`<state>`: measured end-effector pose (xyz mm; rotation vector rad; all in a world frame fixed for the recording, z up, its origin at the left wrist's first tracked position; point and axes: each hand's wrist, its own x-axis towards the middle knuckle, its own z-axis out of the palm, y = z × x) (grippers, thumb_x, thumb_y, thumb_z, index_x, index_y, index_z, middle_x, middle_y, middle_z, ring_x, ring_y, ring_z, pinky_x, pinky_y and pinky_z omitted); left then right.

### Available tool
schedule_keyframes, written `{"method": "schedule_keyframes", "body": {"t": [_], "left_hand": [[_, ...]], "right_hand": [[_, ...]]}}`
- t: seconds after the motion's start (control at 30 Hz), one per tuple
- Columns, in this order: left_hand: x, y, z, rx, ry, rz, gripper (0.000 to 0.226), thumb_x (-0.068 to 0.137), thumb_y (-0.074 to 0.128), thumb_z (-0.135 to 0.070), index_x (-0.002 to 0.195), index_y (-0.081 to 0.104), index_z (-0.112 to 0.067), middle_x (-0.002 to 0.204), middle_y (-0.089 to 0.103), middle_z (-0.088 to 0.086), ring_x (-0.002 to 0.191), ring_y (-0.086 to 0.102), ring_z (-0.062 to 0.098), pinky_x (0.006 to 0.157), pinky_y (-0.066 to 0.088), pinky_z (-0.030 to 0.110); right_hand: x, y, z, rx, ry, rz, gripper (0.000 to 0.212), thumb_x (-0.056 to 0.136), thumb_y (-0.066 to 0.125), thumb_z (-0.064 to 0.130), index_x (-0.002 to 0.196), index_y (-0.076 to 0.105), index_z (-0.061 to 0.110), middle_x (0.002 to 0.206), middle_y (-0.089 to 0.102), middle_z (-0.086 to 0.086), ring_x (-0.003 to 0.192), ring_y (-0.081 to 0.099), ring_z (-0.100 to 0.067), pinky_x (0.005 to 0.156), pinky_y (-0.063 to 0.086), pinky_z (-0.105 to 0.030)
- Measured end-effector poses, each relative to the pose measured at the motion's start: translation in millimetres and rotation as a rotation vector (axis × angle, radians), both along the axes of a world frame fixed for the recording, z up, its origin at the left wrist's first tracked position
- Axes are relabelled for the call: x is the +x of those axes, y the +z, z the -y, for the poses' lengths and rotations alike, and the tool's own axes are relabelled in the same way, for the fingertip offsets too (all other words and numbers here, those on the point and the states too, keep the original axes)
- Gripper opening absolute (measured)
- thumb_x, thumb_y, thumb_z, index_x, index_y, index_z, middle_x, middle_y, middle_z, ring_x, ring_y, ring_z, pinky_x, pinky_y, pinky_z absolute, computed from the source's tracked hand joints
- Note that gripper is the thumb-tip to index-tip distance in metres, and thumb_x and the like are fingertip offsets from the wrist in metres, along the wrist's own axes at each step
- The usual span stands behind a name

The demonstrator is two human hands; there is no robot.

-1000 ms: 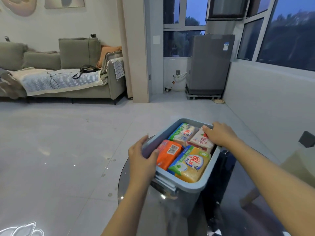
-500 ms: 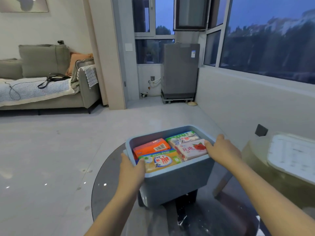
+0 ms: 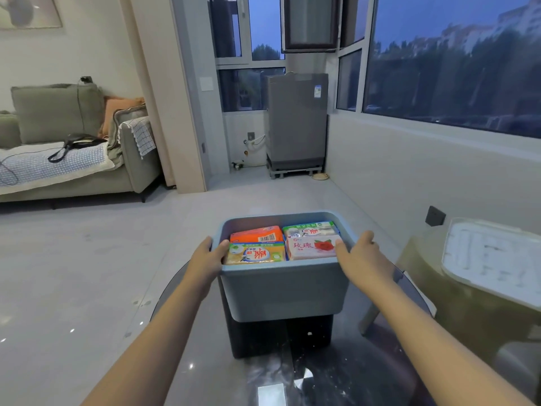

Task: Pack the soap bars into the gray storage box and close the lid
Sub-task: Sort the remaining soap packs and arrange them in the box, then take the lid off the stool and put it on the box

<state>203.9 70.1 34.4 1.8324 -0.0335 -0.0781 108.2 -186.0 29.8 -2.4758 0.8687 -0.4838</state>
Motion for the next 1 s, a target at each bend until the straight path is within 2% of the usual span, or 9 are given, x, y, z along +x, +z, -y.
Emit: {"method": "schedule_keyframes", "body": {"t": [0.13,0.27,0.33,0.4,0.5,0.6,0.67,0.77,1.0], "left_hand": [[0.0,0.3,5.4,0.195,0.067,0.145,0.063,0.094,0.050,-0.037,0.146,0.028,-0.010,0.152,0.034,0.010,0.136,0.037,0.028,0.108,0.033,0.040],[-18.7,4.3,20.4,0.496,0.131,0.500,0.048,0.094,0.050,-0.031,0.137,0.044,-0.012,0.144,0.046,0.008,0.134,0.039,0.025,0.111,0.023,0.044],[-32.8,7.5,38.3,0.518,0.069,0.631,0.042,0.093,0.051,-0.027,0.133,0.049,-0.013,0.141,0.049,0.005,0.133,0.040,0.022,0.113,0.019,0.045],[-47.8,12.5,61.2,0.417,-0.026,0.689,0.040,0.093,0.053,-0.023,0.131,0.052,-0.011,0.139,0.051,0.006,0.132,0.042,0.022,0.113,0.026,0.045],[-66.2,17.8,99.6,0.303,-0.155,0.725,0.038,0.093,0.053,-0.022,0.130,0.053,-0.010,0.135,0.054,0.006,0.127,0.045,0.020,0.108,0.033,0.040],[-81.1,17.0,139.8,0.220,-0.267,0.737,0.035,0.092,0.054,-0.018,0.126,0.056,-0.011,0.127,0.058,0.004,0.121,0.050,0.019,0.104,0.038,0.037],[-90.9,14.7,166.8,0.163,-0.353,0.730,0.033,0.092,0.053,-0.018,0.125,0.057,-0.014,0.123,0.058,0.002,0.116,0.051,0.015,0.101,0.039,0.028],[-102.6,7.5,203.6,0.127,-0.455,0.737,0.032,0.094,0.050,-0.018,0.126,0.056,-0.016,0.121,0.058,-0.002,0.113,0.051,0.009,0.096,0.035,0.015],[-120.2,-23.0,289.5,0.105,-0.643,0.484,0.036,0.095,0.046,-0.028,0.131,0.050,-0.023,0.126,0.051,-0.009,0.112,0.051,0.004,0.092,0.040,0.018]], "right_hand": [[-4.8,1.0,1.0,0.024,0.008,-0.010,0.045,0.089,0.033,0.053,0.101,0.028,0.011,0.115,0.052,-0.017,0.082,0.048,-0.030,0.063,0.033,-0.035],[-15.1,1.0,4.4,0.042,0.047,0.025,0.056,0.088,0.037,0.056,0.120,0.036,0.009,0.117,0.046,-0.014,0.081,0.044,-0.025,0.063,0.034,-0.033],[-21.9,-1.3,7.4,0.042,0.090,0.115,0.054,0.089,0.040,0.052,0.123,0.042,0.011,0.119,0.044,-0.013,0.086,0.047,-0.024,0.067,0.038,-0.033],[-29.5,-3.3,12.3,0.068,0.125,0.220,0.048,0.089,0.043,0.047,0.124,0.046,0.014,0.122,0.043,-0.013,0.100,0.050,-0.025,0.078,0.043,-0.035],[-41.8,-4.6,28.0,0.076,0.117,0.335,0.043,0.090,0.046,0.042,0.125,0.047,0.019,0.123,0.043,-0.009,0.109,0.051,-0.025,0.089,0.046,-0.039],[-56.4,-6.8,55.9,0.053,0.054,0.427,0.034,0.090,0.047,0.036,0.120,0.052,0.020,0.117,0.046,-0.006,0.104,0.053,-0.023,0.084,0.047,-0.037],[-66.5,-9.7,79.7,0.025,-0.007,0.438,0.030,0.090,0.047,0.032,0.116,0.055,0.018,0.115,0.050,-0.007,0.102,0.053,-0.023,0.083,0.047,-0.038],[-77.8,-11.9,111.3,-0.044,-0.104,0.390,0.025,0.089,0.051,0.027,0.108,0.062,0.017,0.111,0.058,-0.009,0.102,0.054,-0.027,0.085,0.048,-0.043],[-106.8,-44.3,182.9,-0.209,-0.211,0.141,0.020,0.086,0.056,0.040,0.099,0.068,0.030,0.113,0.064,0.001,0.109,0.046,-0.024,0.087,0.029,-0.036]]}}
